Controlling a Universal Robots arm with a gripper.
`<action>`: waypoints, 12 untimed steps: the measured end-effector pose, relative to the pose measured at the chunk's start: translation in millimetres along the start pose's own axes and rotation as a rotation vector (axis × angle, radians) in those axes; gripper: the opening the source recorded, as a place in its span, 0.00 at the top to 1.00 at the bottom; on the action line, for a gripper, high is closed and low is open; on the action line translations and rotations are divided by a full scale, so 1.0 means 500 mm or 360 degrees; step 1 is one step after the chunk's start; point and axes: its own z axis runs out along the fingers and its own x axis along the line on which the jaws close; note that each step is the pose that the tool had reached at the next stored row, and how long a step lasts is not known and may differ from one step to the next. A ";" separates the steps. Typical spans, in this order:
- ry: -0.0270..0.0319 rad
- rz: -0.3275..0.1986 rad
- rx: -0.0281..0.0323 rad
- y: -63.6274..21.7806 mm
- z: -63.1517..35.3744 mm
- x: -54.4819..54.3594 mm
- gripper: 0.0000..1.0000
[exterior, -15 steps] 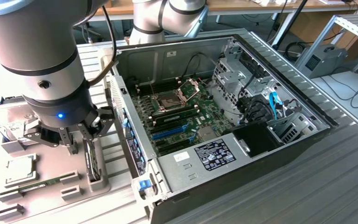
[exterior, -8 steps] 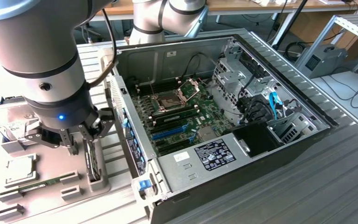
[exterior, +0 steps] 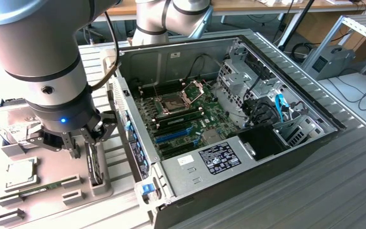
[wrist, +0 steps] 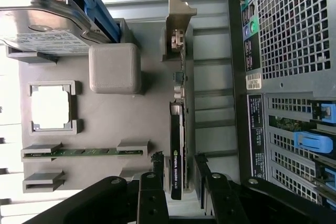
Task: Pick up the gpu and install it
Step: 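Pick up the gpu and move the gpu toward the slot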
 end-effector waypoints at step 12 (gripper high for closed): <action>-0.00001 0.0000 0.00000 0.005 0.011 0.001 0.64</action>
